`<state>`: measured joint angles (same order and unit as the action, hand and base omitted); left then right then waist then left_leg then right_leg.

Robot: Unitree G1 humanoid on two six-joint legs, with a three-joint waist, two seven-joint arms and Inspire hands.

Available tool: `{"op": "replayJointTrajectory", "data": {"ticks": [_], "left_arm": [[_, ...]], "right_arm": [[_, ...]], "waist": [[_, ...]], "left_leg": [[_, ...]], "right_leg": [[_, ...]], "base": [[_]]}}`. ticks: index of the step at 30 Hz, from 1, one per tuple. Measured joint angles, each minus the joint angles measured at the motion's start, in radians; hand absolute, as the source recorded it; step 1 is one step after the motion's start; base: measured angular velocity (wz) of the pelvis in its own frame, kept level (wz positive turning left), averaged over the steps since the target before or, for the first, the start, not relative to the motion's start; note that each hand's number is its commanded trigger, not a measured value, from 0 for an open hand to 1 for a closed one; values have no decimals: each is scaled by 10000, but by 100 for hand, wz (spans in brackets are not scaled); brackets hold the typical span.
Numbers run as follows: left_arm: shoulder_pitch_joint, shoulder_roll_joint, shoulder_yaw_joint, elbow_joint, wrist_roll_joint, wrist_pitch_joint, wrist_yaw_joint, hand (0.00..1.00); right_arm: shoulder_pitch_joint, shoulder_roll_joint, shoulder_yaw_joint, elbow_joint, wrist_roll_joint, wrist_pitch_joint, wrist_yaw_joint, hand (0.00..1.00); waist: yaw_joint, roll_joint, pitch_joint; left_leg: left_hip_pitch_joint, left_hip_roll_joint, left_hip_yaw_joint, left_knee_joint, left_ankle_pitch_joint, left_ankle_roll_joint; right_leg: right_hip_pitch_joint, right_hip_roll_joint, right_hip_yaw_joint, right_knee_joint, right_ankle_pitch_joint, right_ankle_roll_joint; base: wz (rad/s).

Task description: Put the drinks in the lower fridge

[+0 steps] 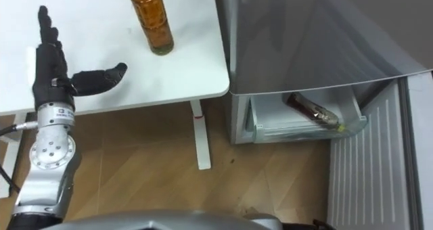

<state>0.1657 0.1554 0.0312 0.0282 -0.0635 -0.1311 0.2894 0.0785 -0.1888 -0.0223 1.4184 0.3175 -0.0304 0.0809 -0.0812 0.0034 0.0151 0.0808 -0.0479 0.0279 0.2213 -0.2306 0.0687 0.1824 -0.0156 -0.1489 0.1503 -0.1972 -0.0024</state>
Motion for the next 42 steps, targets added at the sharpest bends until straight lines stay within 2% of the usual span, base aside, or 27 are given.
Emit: {"op": "replayJointTrajectory", "data": {"ticks": [2,3,7,13,16,19,21,25,26,29,33,35,39,42], "left_arm": [[-225,0,58,-84,-258,-4,0,0],[-245,1,62,-103,-334,-10,0,0],[-464,1,45,-108,-642,-12,-87,0],[-465,0,43,-85,-854,26,-665,0],[-537,0,75,-23,-1305,156,-871,0],[-649,1,87,320,-2306,220,-1081,0],[-656,2,90,532,-2542,241,-1162,0],[-667,7,149,734,-2592,516,-1274,0],[-760,7,150,842,-2592,596,-1337,0],[-1112,44,156,988,-2586,885,-1461,0],[-1376,164,254,1099,-2849,1037,-1542,0],[-1682,168,384,1309,-2986,1229,-1640,0],[-1809,177,446,1351,-2987,1408,-1864,0],[-2130,181,443,1796,-2984,1643,-1957,0]], "right_arm": [[40,-1,-30,23,-24,11,11,0],[49,-2,-30,21,-41,11,13,0],[110,0,-53,17,-96,11,51,0],[211,-3,-208,-40,-160,98,-40,0],[221,-6,-232,-39,-188,102,-128,0],[217,-6,-413,-55,-207,101,-128,0],[203,-6,-441,-74,-353,100,-125,0],[249,-11,-447,-16,-810,144,-138,0],[248,-22,-447,4,-1026,248,-145,0],[251,-34,-492,77,-1294,571,-272,0],[419,-46,-587,51,-1711,990,-466,0],[486,-45,-620,31,-2123,1246,-470,0],[607,-46,-796,-161,-2452,1460,-508,0],[634,-44,-796,-261,-2510,1595,-567,0]], "waist": [[9,-118,56],[5,-126,57],[-23,-226,32],[-18,-304,-24],[-20,-234,-32],[-21,-68,-80],[-83,-29,-57],[-254,9,-9],[-257,6,11],[-339,-10,24],[-523,-13,22],[-530,-9,19],[-544,-38,-10],[-556,-58,-34]], "left_leg": [[134,10,46,-61,6,-10],[186,11,59,-98,13,-12],[329,12,107,-186,41,-11],[321,13,112,-156,39,-9],[321,6,121,-164,38,-7],[369,10,181,-149,40,-5],[380,16,217,-144,41,-6],[407,24,248,-155,41,-6],[461,27,257,-197,39,-8],[403,24,256,-222,33,-5],[360,27,271,-180,33,-6],[317,45,362,-160,34,-6],[359,87,521,-156,33,-5],[367,81,543,-152,25,9]], "right_leg": [[78,9,84,-5,0,0],[83,10,88,-5,0,0],[99,6,95,0,0,0],[97,8,107,8,1,-1],[117,0,114,15,2,-1],[113,-5,178,11,1,-1],[117,-2,226,8,1,-1],[112,26,510,14,-1,-3],[124,46,671,21,-1,-3],[84,53,674,42,-1,-4],[40,56,662,40,-1,-4],[-90,60,675,77,-1,-5],[-91,68,671,204,-1,-5],[-92,57,660,204,0,-4]], "base": [[-7],[-8],[-4],[-1],[-1],[-6],[-5],[-4],[-9],[-6],[-1],[-11],[-13],[-2]]}}
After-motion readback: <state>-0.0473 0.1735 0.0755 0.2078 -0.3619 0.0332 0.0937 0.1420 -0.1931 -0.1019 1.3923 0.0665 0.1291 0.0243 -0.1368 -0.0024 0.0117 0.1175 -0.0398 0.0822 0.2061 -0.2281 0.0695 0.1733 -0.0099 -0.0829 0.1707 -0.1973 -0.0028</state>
